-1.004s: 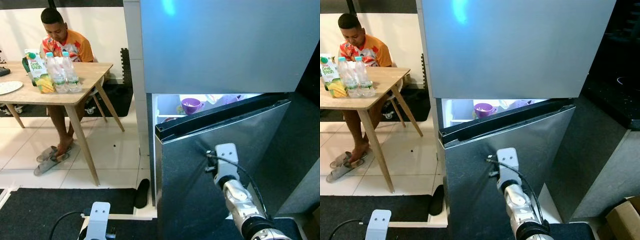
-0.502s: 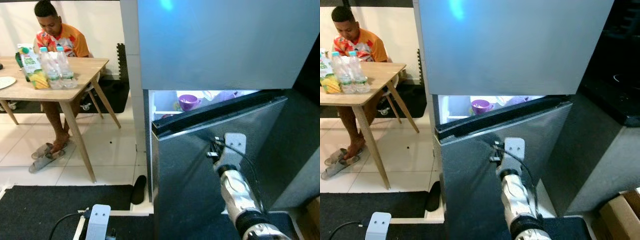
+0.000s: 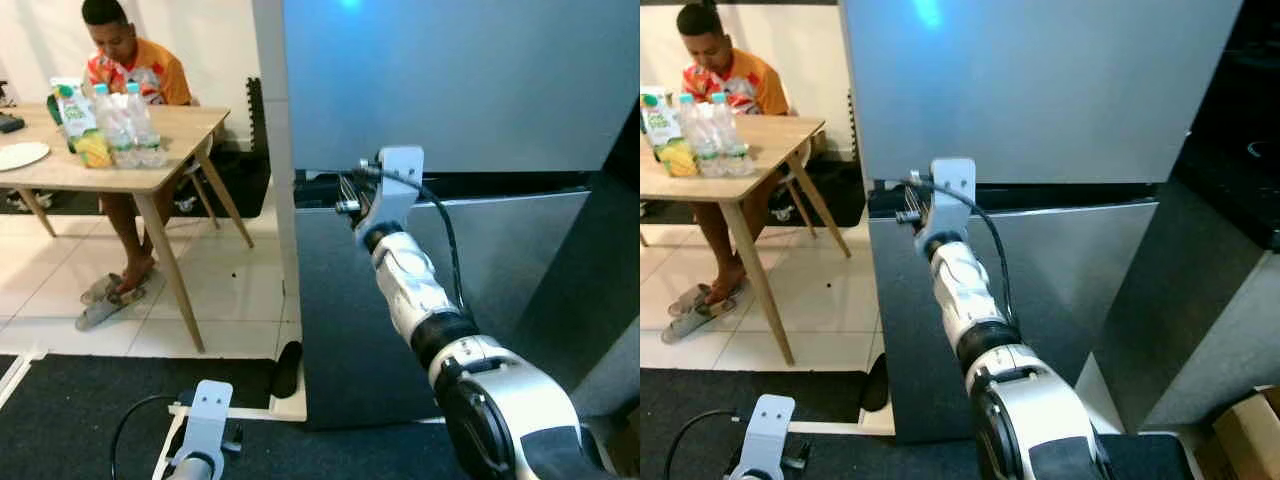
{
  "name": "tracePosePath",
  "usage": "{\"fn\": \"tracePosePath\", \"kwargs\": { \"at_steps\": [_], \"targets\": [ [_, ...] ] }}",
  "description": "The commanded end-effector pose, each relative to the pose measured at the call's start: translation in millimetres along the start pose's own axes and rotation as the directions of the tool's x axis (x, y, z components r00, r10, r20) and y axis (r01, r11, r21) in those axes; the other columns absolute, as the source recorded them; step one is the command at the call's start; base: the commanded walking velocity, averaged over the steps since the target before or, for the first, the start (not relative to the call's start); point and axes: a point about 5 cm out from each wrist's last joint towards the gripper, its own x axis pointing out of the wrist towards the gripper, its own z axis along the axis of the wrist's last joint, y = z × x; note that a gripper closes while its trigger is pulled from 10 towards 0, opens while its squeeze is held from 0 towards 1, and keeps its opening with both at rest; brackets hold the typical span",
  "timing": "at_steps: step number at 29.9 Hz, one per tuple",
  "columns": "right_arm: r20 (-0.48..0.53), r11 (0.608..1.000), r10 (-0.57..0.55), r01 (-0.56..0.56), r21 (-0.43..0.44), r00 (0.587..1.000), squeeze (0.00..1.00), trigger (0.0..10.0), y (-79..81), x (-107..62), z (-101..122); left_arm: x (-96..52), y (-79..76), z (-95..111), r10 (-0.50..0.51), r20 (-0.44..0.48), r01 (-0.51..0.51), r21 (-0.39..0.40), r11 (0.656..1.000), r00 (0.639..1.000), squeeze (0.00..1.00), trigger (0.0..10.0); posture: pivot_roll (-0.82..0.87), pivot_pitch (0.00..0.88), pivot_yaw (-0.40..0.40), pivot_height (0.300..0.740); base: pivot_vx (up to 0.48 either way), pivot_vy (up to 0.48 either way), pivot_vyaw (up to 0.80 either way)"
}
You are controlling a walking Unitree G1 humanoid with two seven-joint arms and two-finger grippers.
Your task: Restocking fridge
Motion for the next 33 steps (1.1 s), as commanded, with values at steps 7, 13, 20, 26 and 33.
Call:
{"fn": "tracePosePath", "kwargs": {
  "at_steps": [7, 13, 20, 26, 33],
  "targets": [
    [-0.258, 0.991, -0.064, 0.031, -0.131, 0.964, 0.00, 10.0, -39.8, -50.7, -88, -7.4, -2.7, -20, -0.005, -0.056, 0.005, 0.002, 1.000, 0.998, 0.00, 10.0, -0.03, 0.137, -0.011, 0.740, 0.000, 0.000, 0.00],
    [-0.485, 0.975, -0.202, 0.129, -0.181, 0.851, 0.00, 10.0, -82.1, -127.5, -161, -7.7, -8.9, -26, -0.007, -0.098, 0.000, -0.064, 0.998, 0.995, 0.00, 10.0, -0.06, 0.124, -0.010, 0.740, 0.000, 0.000, 0.00],
    [-0.684, 0.937, -0.345, 0.275, -0.214, 0.643, 0.00, 10.0, -110.5, -224.0, -216, -5.7, -12.4, -24, -0.025, -0.114, 0.017, -0.071, 0.997, 0.993, 0.00, 10.0, -0.07, 0.111, -0.009, 0.740, 0.000, 0.000, 0.00],
    [-0.707, 0.914, -0.383, 0.355, -0.196, 0.595, 0.00, 10.0, -113.4, -250.1, -226, -5.6, -10.8, -25, -0.018, -0.131, 0.011, -0.058, 0.998, 0.991, 0.00, 10.0, -0.07, 0.092, -0.006, 0.740, 0.000, 0.000, 0.00],
    [-0.749, 0.917, -0.371, 0.344, -0.202, 0.549, 0.00, 10.0, -112.1, -261.4, -232, -7.7, -14.2, -35, -0.015, -0.204, 0.008, -0.036, 0.999, 0.979, 0.00, 10.0, -0.07, 0.079, -0.004, 0.740, 0.000, 0.000, 0.00]
  ]
}}
